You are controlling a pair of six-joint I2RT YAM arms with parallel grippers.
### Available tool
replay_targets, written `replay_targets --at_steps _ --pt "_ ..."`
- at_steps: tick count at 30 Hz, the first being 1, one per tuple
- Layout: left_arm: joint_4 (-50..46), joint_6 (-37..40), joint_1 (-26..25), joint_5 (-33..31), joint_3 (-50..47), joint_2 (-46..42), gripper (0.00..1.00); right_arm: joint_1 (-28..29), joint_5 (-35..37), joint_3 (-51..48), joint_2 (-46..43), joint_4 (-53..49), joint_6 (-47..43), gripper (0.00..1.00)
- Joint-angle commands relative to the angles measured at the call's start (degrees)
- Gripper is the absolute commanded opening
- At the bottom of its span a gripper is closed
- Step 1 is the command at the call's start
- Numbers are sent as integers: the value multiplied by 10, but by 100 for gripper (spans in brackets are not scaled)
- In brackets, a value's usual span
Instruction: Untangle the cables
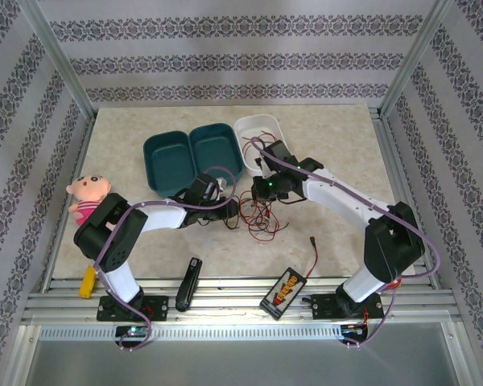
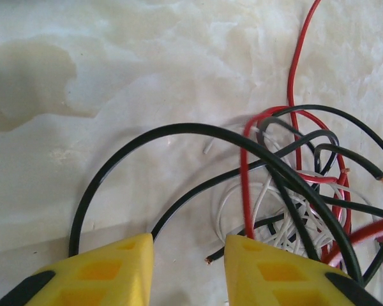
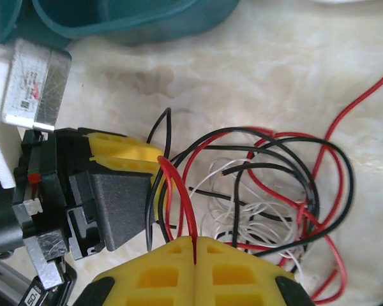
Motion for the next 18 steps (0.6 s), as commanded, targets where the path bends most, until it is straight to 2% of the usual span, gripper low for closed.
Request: replay_targets --at_steps 1,6,11,18 --pt "28 -4 -8 11 9 13 31 9 -52 -15 24 38 26 8" --pt "35 -9 -8 15 9 17 30 10 -89 -20 35 75 45 19" --pt "36 -11 -8 14 8 17 29 10 -85 -18 42 75 46 23" --pt "34 -10 -8 14 6 15 29 9 -55 -17 61 46 39 23"
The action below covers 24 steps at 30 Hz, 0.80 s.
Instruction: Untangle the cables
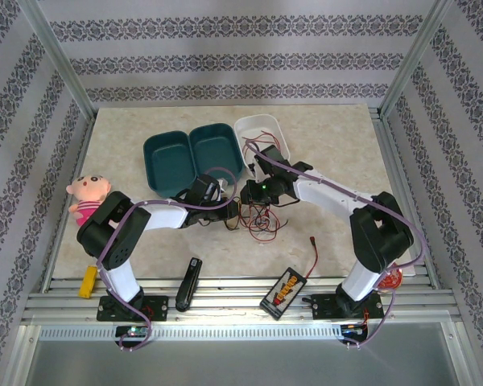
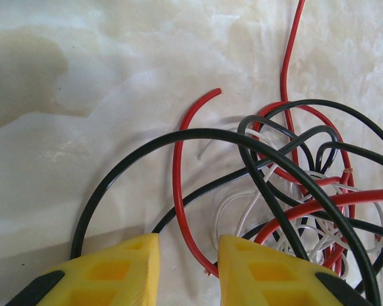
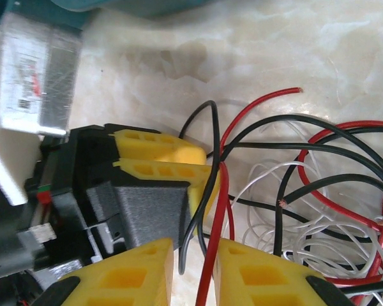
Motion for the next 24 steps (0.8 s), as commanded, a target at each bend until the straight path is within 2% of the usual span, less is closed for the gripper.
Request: replay_targets --at_steps 1,2,6,9,24 --pt "20 -6 -8 6 7 2 29 6 14 1 15 -15 0 23" --pt "20 -7 -8 6 7 3 29 7 14 1 17 -15 -1 22" --pt "18 -7 -8 6 8 3 29 9 19 11 13 -22 -8 7" --pt "16 -7 -8 4 6 1 29 11 41 27 -9 -44 -26 2" --pt "14 -11 -8 4 8 1 29 18 53 105 -130 -110 -72 0"
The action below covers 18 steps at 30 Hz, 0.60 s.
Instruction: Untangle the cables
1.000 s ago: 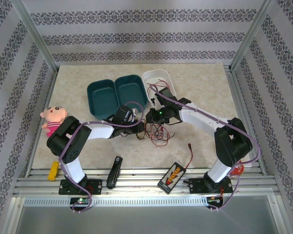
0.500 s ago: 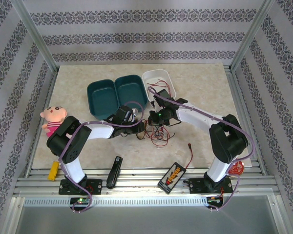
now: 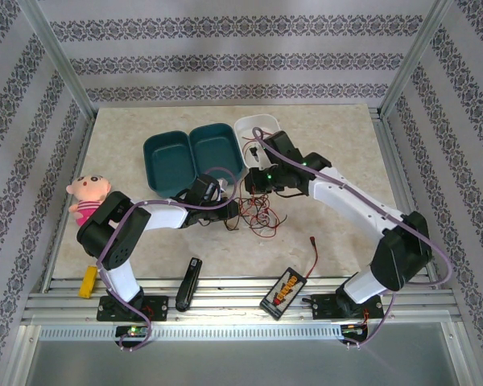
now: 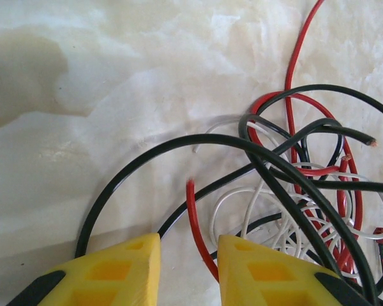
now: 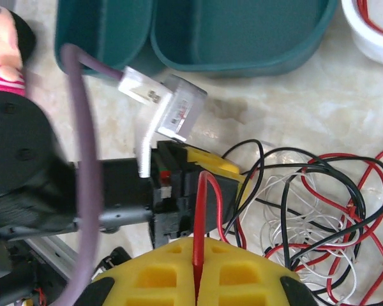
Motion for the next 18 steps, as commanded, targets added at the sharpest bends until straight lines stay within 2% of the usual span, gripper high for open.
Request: replay_targets --at_steps 1,18 --pt "13 -8 -8 4 7 1 29 4 11 30 -36 -29 -24 0" --pt "13 -5 -8 4 9 -6 29 -2 36 134 -130 -60 -86 0"
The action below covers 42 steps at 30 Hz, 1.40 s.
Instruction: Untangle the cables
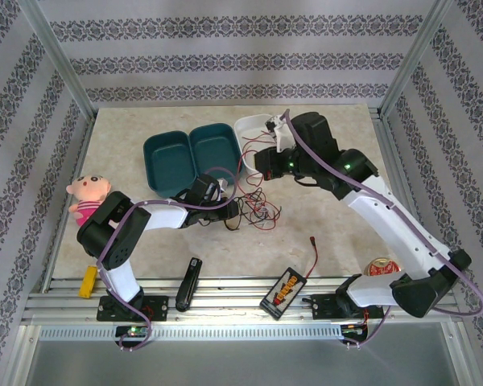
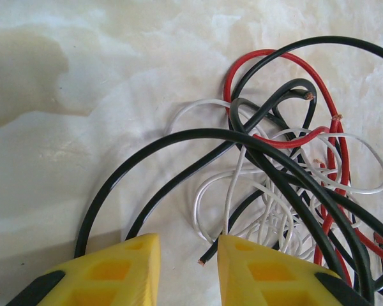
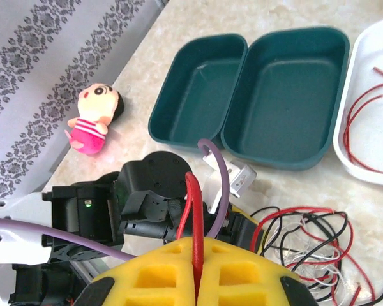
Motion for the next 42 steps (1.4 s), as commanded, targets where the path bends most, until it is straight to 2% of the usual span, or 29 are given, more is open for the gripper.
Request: replay_targets --at_steps 1,10,14,20,26,30,34,36,42 --pt "14 -4 -8 3 8 -6 29 -2 24 35 -18 -19 -28 0" --pt "24 -12 -8 -1 -1 -16 32 -18 92 88 -36 -28 -57 0" --pt "18 -12 -8 -6 -4 -34 38 -41 111 94 -31 -13 -51 0" --pt "1 -4 -8 -23 -7 -75 49 -83 100 101 5 25 -34 0" --pt "-29 8 -8 -67 -19 -121 50 -96 96 136 64 53 -40 0" --pt "-42 11 -8 -103 -34 -153 57 -106 96 165 106 65 -41 0" --pt "-56 18 -8 -140 -47 -185 59 -113 94 193 142 76 -40 0" --pt "-64 24 -7 -158 -52 -200 63 -117 93 201 160 83 -35 0" --pt "-91 36 -7 -198 -59 -235 85 -128 80 227 214 100 -4 0"
